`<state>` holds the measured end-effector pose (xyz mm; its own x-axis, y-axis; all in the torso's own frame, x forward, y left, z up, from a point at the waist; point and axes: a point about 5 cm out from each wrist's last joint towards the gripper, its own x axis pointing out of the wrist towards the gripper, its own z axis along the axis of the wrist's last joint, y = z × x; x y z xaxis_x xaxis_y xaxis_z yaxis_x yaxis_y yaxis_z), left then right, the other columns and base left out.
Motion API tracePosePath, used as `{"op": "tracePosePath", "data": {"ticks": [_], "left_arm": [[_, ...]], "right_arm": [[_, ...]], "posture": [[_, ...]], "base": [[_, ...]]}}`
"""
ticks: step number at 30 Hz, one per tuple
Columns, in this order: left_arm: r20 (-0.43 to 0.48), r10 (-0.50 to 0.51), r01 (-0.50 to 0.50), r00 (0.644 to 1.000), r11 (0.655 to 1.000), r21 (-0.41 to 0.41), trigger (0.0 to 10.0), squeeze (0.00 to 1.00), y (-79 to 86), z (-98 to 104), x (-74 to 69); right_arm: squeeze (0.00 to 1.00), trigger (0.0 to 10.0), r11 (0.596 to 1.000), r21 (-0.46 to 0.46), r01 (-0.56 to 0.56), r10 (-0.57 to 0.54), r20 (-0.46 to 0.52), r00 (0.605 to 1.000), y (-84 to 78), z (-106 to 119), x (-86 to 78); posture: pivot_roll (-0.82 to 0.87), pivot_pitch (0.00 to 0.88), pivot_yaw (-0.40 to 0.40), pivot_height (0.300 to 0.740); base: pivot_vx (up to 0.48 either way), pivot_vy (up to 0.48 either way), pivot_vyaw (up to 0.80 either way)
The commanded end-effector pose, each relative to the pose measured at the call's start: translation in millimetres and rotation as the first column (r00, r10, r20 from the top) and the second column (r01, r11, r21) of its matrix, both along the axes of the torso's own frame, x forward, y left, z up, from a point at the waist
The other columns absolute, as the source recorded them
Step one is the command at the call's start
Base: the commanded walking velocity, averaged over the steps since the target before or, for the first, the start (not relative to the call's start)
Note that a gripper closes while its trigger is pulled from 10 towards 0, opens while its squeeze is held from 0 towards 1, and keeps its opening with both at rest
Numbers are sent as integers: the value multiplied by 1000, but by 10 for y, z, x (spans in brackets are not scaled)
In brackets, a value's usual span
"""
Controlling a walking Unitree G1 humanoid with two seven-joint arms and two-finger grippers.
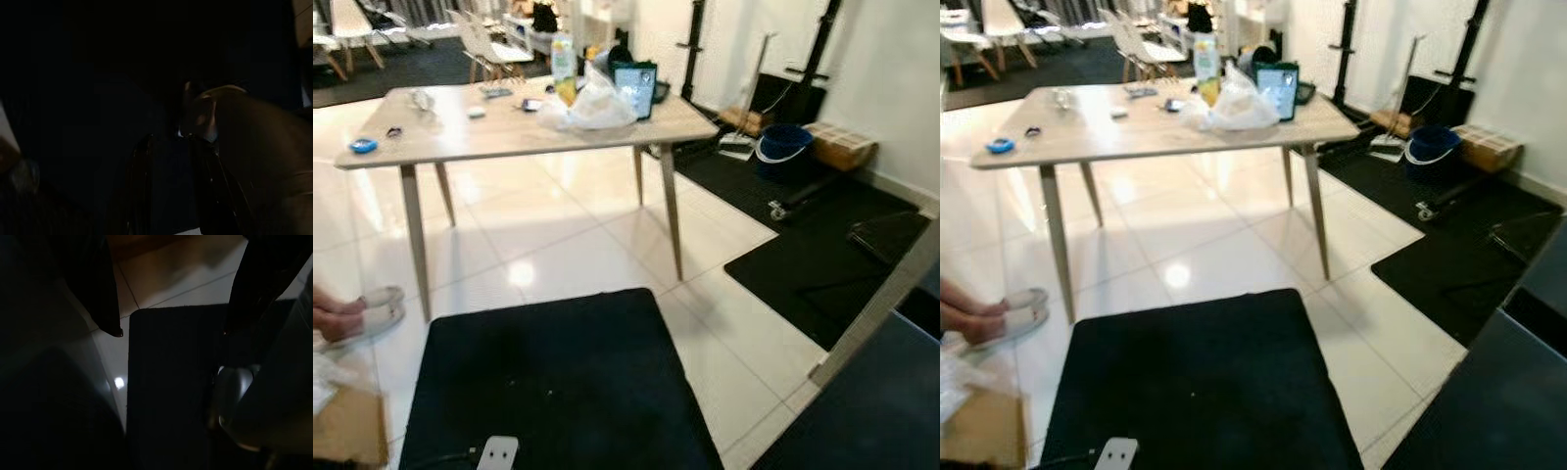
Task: Restocking fridge
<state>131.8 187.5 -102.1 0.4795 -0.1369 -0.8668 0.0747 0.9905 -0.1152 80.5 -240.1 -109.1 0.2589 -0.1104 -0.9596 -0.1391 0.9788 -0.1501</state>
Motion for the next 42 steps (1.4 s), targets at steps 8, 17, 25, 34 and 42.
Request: {"op": "tracePosePath", "data": {"ticks": [8, 17, 25, 34, 42], "left_arm": [[-30, -29, 29, 999, 1000, -8, 10000, 0, -60, -26, -48], [-32, -27, 27, 999, 1000, -12, 10000, 0, -75, -27, -45], [-36, -26, 26, 999, 1000, -15, 10000, 0, -92, -34, -59], [-34, -23, 22, 999, 1000, -17, 10000, 0, -102, -34, -57], [-36, -25, 24, 999, 1000, -20, 10000, 0, -110, -34, -51]], "right_arm": [[0, 10000, 1000, 1, -7, 7, 4, 1000, -10, 8, 25], [0, 10000, 1000, 7, -3, 3, 8, 1000, 0, 8, 38], [0, 10000, 1000, 8, -3, 3, 9, 1000, 6, 7, 42], [0, 10000, 1000, -8, 7, -7, 19, 1000, -7, 12, 51], [0, 10000, 1000, -10, 5, -5, 20, 1000, -10, 14, 58]], "posture": [[57, 0, -22, 740], [55, 0, -22, 740], [55, 0, -22, 740], [54, 0, -24, 740], [51, 0, -27, 740]], "base": [[0, 0, 794], [0, 0, 794], [0, 0, 794], [0, 0, 265], [0, 0, 0]]}}
